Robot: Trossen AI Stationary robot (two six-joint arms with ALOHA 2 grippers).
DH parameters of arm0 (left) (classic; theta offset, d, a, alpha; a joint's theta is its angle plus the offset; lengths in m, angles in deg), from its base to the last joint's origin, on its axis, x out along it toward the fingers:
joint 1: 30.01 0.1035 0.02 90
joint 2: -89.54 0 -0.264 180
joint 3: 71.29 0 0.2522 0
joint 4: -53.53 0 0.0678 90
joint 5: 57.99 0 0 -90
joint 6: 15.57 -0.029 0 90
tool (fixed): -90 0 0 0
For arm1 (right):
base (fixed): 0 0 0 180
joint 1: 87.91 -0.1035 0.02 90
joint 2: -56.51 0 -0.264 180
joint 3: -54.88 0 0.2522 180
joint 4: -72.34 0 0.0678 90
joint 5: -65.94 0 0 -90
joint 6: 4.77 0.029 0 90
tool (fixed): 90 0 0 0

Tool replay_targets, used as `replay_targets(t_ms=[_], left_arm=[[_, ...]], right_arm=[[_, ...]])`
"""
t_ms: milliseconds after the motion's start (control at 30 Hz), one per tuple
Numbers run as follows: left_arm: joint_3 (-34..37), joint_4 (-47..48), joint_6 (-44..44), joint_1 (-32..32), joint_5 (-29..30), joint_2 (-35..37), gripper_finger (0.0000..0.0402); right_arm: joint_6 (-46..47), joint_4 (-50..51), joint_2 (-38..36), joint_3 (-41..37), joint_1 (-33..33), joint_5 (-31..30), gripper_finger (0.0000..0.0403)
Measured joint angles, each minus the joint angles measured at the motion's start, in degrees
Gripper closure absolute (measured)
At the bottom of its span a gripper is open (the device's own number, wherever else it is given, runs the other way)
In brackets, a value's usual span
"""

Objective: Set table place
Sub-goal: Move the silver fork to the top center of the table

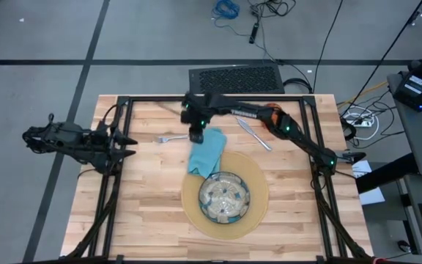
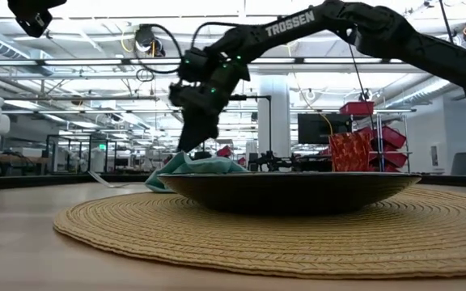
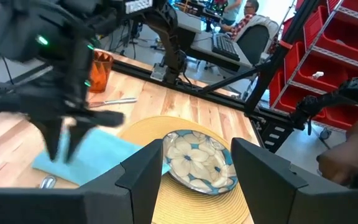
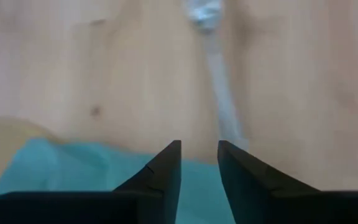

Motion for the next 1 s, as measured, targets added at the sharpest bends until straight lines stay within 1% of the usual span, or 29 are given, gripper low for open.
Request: replay_targets(t_ms=[67,200,267,367,633,767,867,933,1000], left_arm=[[0.0,0.0,0.0,0.0,0.0,-0.4,0.0222],[0.0,0.0,0.0,0.0,0.0,-1.3,0.0222],[0.0,-0.1,0.1,0.0,0.0,-1.7,0.0222],[0.0,-0.1,0.9,0.0,0.0,-2.5,0.0222],[0.0,0.0,1.0,0.0,-0.1,-4.1,0.0222],[0.0,-0.2,1.0,0.0,-0.1,-4.8,0.0222],[0.0,-0.6,1.0,0.0,-0.1,-5.1,0.0222],[0.0,-0.7,1.0,0.0,-0.1,-5.1,0.0222],[0.0,-0.7,0.9,0.0,-0.1,-5.2,0.0222]], right_arm=[[-1.5,-0.6,0.1,0.0,-1.2,0.2,0.0289],[-3.1,-1.4,-0.1,0.1,-1.6,-1.1,0.0264],[-3.2,-1.7,0.4,0.1,-1.6,-2.7,0.0259],[-2.8,-2.3,1.5,0.1,-1.6,-2.8,0.0258],[1.3,-3.5,5.0,0.1,-2.2,-3.4,0.0267],[2.6,-4.0,6.6,0.1,-2.4,-6.2,0.0268],[3.2,-4.8,6.6,0.1,-3.0,-9.6,0.0273],[3.7,-5.5,6.7,0.1,-3.2,-11.7,0.0285],[4.8,-6.7,6.7,0.1,-3.2,-12.8,0.0305]])
